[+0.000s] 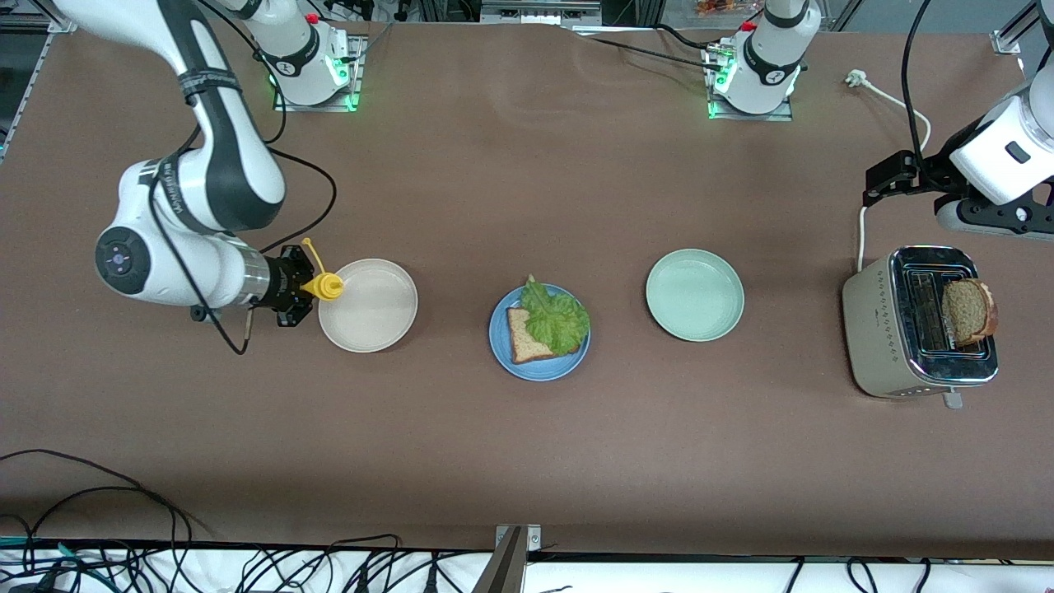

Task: Make sandwich in blue plate with both arms
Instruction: 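Lift the mustard bottle and carry it over the blue plate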

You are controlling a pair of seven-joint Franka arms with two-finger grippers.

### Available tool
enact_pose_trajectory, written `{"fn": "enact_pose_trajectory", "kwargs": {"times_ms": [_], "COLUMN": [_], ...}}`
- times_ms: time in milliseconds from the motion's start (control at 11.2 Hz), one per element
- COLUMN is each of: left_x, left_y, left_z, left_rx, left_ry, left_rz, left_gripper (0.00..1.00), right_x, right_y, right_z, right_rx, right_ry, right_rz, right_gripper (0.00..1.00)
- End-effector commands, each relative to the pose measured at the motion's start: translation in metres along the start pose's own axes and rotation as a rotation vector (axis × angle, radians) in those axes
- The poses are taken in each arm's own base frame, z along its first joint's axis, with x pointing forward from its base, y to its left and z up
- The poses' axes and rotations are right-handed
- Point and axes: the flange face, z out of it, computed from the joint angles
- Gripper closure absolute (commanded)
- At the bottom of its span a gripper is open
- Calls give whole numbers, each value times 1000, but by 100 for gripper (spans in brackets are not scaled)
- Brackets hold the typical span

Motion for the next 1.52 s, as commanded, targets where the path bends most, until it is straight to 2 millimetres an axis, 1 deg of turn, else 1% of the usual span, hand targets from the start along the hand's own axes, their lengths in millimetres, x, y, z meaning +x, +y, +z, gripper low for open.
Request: {"fn": "enact_pose_trajectory", "kwargs": {"times_ms": [0,179,358,537,717,806,896,985,1075,1254,1433], "left_x": [-2,-2,-2,-2,-2,-2,-2,-2,-2,-2,-2], "left_y": [-1,-1,-1,-1,-1,-1,-1,-1,-1,-1,-2], "left_z": [-3,-3,-4,-4,-3,-3,-3,-3,-3,-3,-3], "left_rx": [10,10,10,10,10,10,10,10,10,10,9], "left_ry": [9,9,10,10,9,9,9,9,9,9,9], "left_rz": [20,20,20,20,20,21,20,20,20,21,20], "left_gripper": [0,0,0,0,0,0,0,0,0,0,0], "right_x": [-56,-101,-139,-178,-214,-238,-263,-278,-290,-296,-297], "right_y": [-5,-7,-14,-12,6,24,46,59,70,71,73], "right_z": [-3,15,43,60,80,89,101,115,131,146,165], "right_rx": [52,62,84,99,119,131,124,120,115,126,148], "right_ry": [113,191,245,259,301,340,373,389,409,431,478], "right_rz": [133,193,243,258,260,257,237,234,219,235,251], "right_gripper": [100,100,100,100,100,100,100,100,100,100,100]}}
